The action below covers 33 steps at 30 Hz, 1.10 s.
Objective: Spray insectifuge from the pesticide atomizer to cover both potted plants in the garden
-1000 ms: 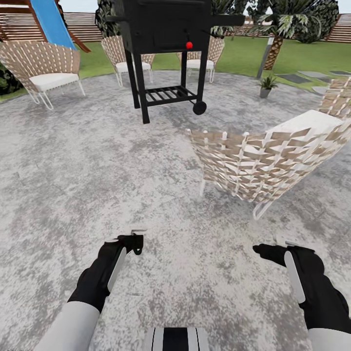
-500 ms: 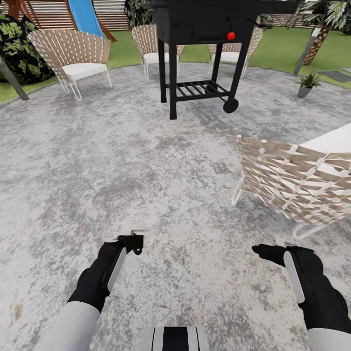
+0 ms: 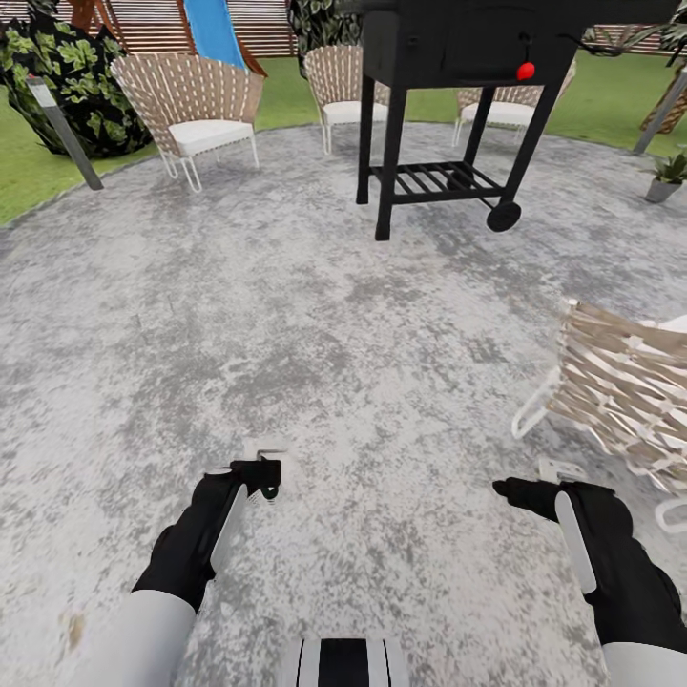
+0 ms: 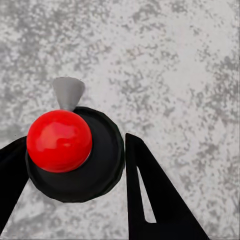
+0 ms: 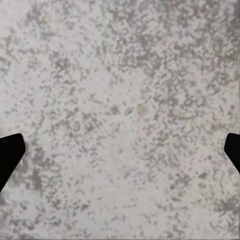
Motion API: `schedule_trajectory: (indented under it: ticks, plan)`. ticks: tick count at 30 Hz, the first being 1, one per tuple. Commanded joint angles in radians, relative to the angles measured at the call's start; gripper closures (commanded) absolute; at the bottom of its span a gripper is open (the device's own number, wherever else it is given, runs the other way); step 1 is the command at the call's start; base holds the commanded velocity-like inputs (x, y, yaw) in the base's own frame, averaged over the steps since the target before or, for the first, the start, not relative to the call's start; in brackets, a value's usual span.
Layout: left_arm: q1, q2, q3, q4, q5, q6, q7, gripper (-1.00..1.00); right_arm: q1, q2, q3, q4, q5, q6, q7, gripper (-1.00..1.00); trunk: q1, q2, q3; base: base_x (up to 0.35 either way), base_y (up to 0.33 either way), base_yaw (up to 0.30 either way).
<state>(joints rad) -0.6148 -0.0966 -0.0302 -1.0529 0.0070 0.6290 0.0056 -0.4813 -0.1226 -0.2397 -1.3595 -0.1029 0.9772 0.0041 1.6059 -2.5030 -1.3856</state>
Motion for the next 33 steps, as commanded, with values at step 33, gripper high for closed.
schedule_trajectory:
  ticks: [33]
  plan:
    - [0.0,0.0,-0.002,0.001,-0.001,0.005,0.001,1.0,0.0,-0.002,-0.003,-0.003,-0.012,0.005,0.001,-1.0,0.0,0.0,0.02,0.333,0.118,0.001]
